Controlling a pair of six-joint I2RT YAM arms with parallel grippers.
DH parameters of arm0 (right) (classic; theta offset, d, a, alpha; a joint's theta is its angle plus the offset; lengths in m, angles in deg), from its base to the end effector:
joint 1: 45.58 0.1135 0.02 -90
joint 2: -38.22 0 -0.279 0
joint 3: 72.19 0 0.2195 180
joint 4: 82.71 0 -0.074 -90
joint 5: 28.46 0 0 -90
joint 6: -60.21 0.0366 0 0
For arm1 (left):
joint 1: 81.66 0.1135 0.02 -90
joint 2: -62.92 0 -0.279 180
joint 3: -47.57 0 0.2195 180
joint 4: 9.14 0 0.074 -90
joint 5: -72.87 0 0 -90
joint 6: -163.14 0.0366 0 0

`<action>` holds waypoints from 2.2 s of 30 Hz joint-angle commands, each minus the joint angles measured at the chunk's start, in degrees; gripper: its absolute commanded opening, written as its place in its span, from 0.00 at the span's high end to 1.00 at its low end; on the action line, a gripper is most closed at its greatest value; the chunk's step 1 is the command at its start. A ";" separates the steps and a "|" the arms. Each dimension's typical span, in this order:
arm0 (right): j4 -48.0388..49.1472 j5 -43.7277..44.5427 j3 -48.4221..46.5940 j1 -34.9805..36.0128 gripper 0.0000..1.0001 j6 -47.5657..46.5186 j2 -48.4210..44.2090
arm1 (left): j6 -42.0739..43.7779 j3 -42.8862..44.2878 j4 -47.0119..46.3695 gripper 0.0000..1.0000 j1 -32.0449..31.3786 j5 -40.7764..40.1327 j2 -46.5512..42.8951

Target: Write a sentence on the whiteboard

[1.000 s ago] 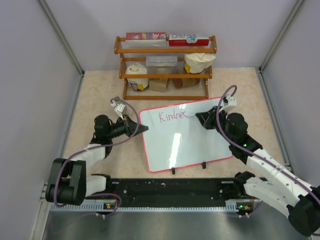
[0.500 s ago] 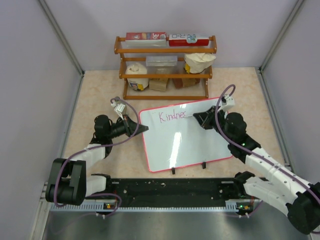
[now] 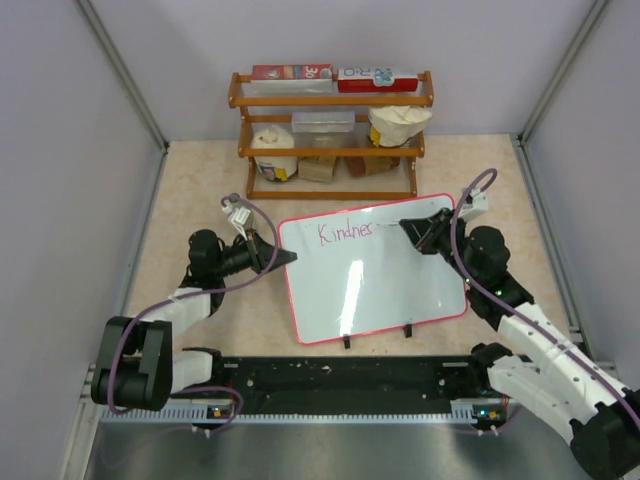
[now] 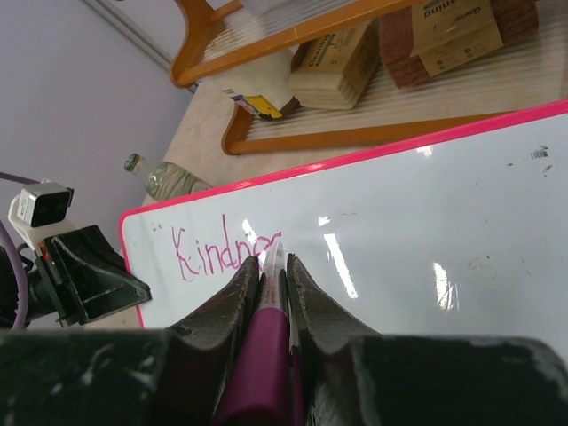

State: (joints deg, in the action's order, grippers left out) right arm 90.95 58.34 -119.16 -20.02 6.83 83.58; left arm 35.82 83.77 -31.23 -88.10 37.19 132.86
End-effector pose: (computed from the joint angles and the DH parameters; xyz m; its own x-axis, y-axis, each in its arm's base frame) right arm 0.1376 0.0681 0.3091 -0.3466 0.4944 -0.7971 -0.3417 0.7249 0.5982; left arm 0.1956 -0.0520 0.2344 -0.6785 -0.2793 -0.6794 0.5591 0.4037 -0.7242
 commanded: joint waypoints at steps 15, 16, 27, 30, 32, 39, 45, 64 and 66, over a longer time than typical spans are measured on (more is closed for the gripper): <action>2.61 1.44 -2.90 -1.74 1.00 0.12 4.12 | 12.10 -0.91 1.74 1.00 -0.68 -7.48 1.52; 2.78 1.44 -2.81 -1.66 1.00 0.12 4.21 | 12.10 -0.91 1.74 1.00 -0.68 -7.48 1.44; 3.58 -1.36 -2.72 -1.66 1.00 0.12 5.96 | 12.18 -0.91 1.74 1.00 -0.68 -7.57 1.26; 3.23 -2.33 -2.46 -1.74 1.00 -0.14 6.31 | 12.18 -0.91 1.83 1.00 -0.68 -7.57 1.26; 2.70 -2.60 -2.29 -1.66 1.00 -0.23 6.23 | 12.18 -0.91 1.74 1.00 -0.68 -7.48 1.17; 0.24 -1.46 -0.70 -1.66 1.00 -0.76 3.86 | 12.27 -0.91 1.92 1.00 -0.68 -7.65 1.26; -0.82 -0.49 0.00 -1.74 1.00 -1.11 2.45 | 12.27 -0.91 1.83 1.00 -0.77 -7.65 1.26; 0.49 -2.77 1.14 -1.92 1.00 -0.94 2.62 | 12.27 -0.91 2.01 1.00 -0.68 -7.66 1.17; 1.20 -3.21 1.14 -1.83 1.00 -0.41 3.32 | 12.27 -0.91 1.92 1.00 -0.68 -7.66 1.35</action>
State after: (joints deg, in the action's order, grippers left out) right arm 89.84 56.28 -118.57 -21.13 6.42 85.79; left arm 35.82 83.77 -31.16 -88.10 37.06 132.86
